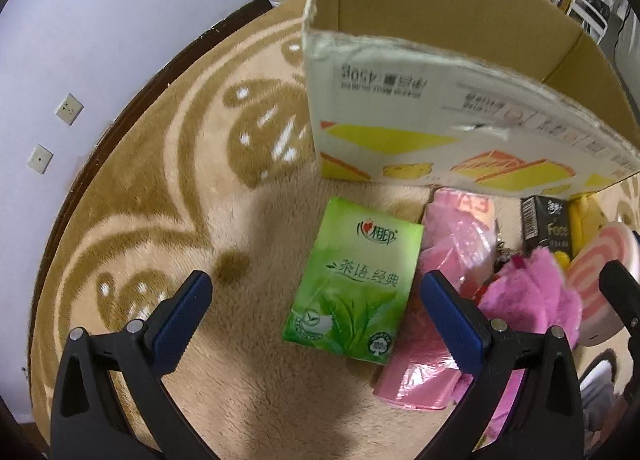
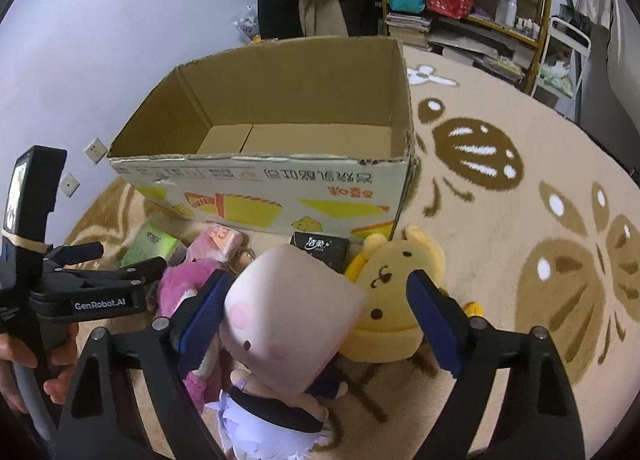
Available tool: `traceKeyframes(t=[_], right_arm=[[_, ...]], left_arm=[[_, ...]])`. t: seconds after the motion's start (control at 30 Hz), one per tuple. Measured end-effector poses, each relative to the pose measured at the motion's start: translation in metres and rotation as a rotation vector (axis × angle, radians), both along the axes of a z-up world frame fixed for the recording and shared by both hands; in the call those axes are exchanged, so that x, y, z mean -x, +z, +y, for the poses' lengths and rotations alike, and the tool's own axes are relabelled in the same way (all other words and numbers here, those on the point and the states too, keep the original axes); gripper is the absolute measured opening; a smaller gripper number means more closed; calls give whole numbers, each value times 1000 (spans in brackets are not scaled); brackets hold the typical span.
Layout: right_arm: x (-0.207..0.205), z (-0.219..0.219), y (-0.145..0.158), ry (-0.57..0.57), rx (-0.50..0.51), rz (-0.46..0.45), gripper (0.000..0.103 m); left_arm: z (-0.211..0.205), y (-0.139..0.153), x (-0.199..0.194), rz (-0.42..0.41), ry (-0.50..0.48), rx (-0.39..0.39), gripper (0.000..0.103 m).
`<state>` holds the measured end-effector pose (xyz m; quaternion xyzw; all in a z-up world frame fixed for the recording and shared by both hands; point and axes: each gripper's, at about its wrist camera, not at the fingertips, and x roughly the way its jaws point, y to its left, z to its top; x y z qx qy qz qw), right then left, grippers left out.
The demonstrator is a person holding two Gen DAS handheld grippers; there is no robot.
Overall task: Organize soft objects
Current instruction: 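Grasp the green tissue pack with the left tool while the right tool grasps the marshmallow plush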
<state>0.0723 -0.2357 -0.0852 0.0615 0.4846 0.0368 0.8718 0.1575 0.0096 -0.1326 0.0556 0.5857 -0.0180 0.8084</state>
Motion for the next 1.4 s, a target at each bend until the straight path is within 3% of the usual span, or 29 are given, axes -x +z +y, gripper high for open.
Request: traceKeyframes(t=[0.2, 0.27, 0.33, 0.43, 0.5, 0.93, 1.4], right_arm=[[-1, 5, -5, 31, -26, 29, 86], [0, 6, -7, 40, -35, 39, 79], [1, 8, -8, 54, -42, 48, 64], [2, 10, -5, 67, -35, 38, 60], [4, 12, -4, 73, -37, 31, 58], [10, 3, 9, 62, -90, -33, 53], [32, -7, 46, 40, -99, -176, 49]], left_arm=[[-9, -10, -5, 8, -19, -25, 103], [-9, -11, -6, -3, -15, -21, 103], [-9, -10, -7, -6, -11, -31, 100], [-8, -10, -4, -11, -28, -25, 75], [-10, -14, -1, 0, -36, -14, 52], [-3, 8, 9, -96, -4, -5, 51], [-5, 70, 53, -342, -3, -66, 51]])
